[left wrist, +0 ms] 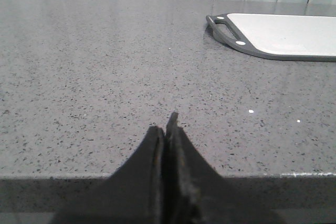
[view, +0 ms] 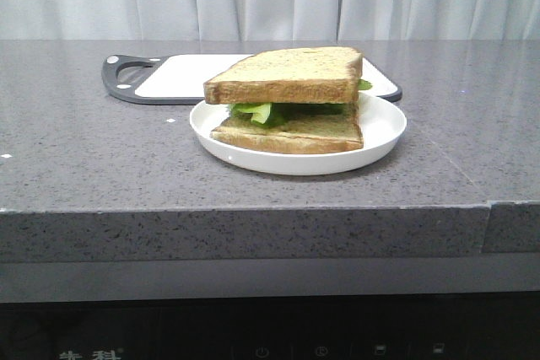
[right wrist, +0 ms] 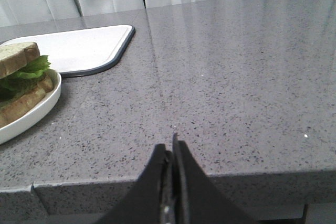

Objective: Left arm grabs bread, right arm adds lettuce

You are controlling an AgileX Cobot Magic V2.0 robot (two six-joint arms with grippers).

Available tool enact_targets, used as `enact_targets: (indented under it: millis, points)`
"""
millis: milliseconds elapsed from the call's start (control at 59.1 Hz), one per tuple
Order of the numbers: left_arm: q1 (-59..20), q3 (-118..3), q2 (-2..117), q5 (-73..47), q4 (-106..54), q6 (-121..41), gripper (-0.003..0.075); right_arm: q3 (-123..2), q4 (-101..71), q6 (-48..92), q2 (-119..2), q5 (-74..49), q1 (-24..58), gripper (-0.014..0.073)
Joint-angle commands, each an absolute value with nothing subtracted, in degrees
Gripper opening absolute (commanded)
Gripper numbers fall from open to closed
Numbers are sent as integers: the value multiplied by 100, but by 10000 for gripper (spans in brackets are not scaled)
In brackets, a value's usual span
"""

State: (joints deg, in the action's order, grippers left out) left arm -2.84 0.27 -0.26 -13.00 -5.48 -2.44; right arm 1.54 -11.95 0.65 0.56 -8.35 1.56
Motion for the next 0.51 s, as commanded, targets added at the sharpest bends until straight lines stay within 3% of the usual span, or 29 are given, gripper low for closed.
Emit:
enact_targets:
  millis: [0, 118, 271, 491]
  points:
    - [-281, 51, -130, -845, -579, -180, -20, 139, -1139, 137, 178, -436, 119, -61]
    - [-281, 51, -130, -845, -579, -180, -20, 139, -1139, 137, 178, -436, 119, -61]
    - [-281, 51, -130, -845, -579, -180, -20, 134, 133, 121, 167, -475, 119, -61]
    - [-281, 51, -130, -845, -579, -180, -20, 134, 173, 121, 167, -475, 119, -61]
